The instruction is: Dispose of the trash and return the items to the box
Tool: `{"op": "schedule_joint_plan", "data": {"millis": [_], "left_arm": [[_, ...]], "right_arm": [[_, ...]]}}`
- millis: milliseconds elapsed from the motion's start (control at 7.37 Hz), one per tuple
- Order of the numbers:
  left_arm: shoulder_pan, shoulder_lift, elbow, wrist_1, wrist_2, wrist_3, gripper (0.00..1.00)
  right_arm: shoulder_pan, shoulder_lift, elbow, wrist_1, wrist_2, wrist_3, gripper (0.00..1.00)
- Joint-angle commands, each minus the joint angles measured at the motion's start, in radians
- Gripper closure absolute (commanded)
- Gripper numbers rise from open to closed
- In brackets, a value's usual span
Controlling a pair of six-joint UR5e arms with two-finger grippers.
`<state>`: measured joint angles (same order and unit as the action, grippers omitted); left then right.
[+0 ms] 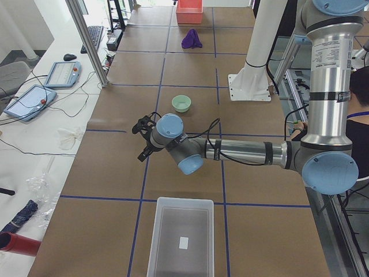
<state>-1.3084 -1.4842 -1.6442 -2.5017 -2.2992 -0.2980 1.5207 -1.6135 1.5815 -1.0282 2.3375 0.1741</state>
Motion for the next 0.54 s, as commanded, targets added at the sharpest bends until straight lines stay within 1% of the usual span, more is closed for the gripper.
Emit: {"op": "schedule_joint_plan", "data": {"millis": [0,136,271,407], "left_arm": [[0.178,0.100,-0.042,-0.104,0.188,-0.270,0.01],[0.216,0.113,-0.043,-0.108,0.195,-0.304,0.06],[0.266,0.134,-0.045,-0.126,0.242,-0.373,0.16],[0.323,0.151,-0.046,-0.158,0.291,-0.433,0.19]], "right_arm": [[-0.020,-0.009,-0.003,0.089,-0.010,0.025,0.00],[-0.052,-0.016,-0.003,0.180,-0.058,0.027,0.00],[-0.085,-0.017,-0.006,0.187,-0.070,0.027,0.00],[-0.094,-0.038,-0.005,0.194,-0.070,0.028,0.00]]}}
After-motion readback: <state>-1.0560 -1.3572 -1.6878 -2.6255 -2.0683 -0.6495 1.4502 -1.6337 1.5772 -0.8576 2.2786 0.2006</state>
